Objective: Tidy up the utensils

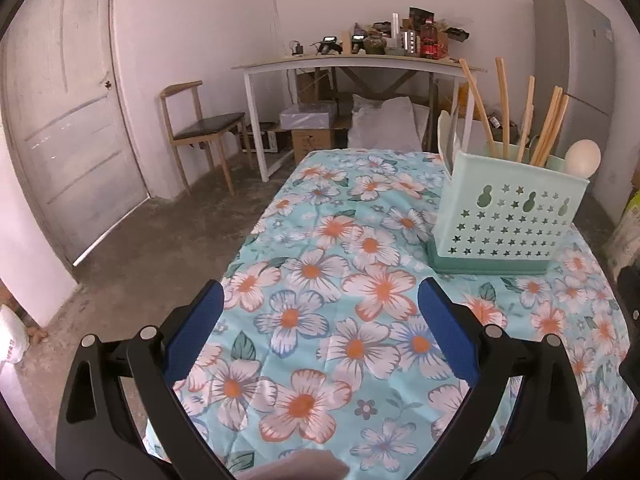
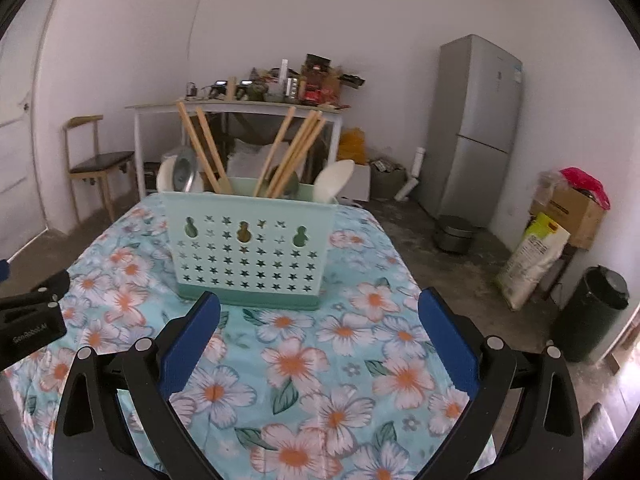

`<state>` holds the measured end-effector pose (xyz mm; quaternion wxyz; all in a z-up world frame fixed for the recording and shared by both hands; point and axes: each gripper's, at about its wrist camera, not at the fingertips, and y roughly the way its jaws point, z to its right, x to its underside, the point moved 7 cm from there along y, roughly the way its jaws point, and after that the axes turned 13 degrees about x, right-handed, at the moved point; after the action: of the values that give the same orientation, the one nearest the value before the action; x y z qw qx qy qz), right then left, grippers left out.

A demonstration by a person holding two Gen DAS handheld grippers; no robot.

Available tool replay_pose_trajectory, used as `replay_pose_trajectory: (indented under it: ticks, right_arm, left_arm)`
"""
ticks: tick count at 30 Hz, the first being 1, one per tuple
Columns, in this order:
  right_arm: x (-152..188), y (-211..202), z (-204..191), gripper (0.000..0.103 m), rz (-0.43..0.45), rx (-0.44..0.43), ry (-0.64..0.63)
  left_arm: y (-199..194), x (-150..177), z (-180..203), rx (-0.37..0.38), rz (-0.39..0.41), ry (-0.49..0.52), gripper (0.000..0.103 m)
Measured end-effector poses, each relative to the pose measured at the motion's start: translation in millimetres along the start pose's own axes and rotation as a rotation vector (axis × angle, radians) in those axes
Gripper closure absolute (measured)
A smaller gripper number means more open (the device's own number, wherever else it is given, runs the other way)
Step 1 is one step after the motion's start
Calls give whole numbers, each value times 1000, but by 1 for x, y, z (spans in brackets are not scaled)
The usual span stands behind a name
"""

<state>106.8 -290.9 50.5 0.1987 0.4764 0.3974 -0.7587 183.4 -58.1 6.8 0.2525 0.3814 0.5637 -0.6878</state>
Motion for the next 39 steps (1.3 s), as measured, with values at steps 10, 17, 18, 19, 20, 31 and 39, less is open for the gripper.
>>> replay_pose_trajectory:
  ticks: [10,17,18,19,20,31,39]
  right_arm:
    - [4,12,10,7,-67,-22,84]
    - [5,15,9,7,-98,-52,110]
    - [5,15,9,7,-101,-54,110]
    - [5,15,9,7,-103,-55,110]
    - [6,15,8,7,-105,-59,112]
    - [7,15,8,7,-114,-67,121]
    - [7,15,8,7,-113,-67,118]
  left_arm:
    - [-8,-4,2,-19,4,3,9]
    - [-7,-5,1,-19,4,2,9]
    - [-7,-5,1,-20,4,2,9]
    - [-8,-5,1,-19,5,2,9]
    - [-8,-6,1,-19,5,3,9]
    - [-8,-7,1,-15,5,2,9]
    - [-9,-8,0,-13,1,2,9]
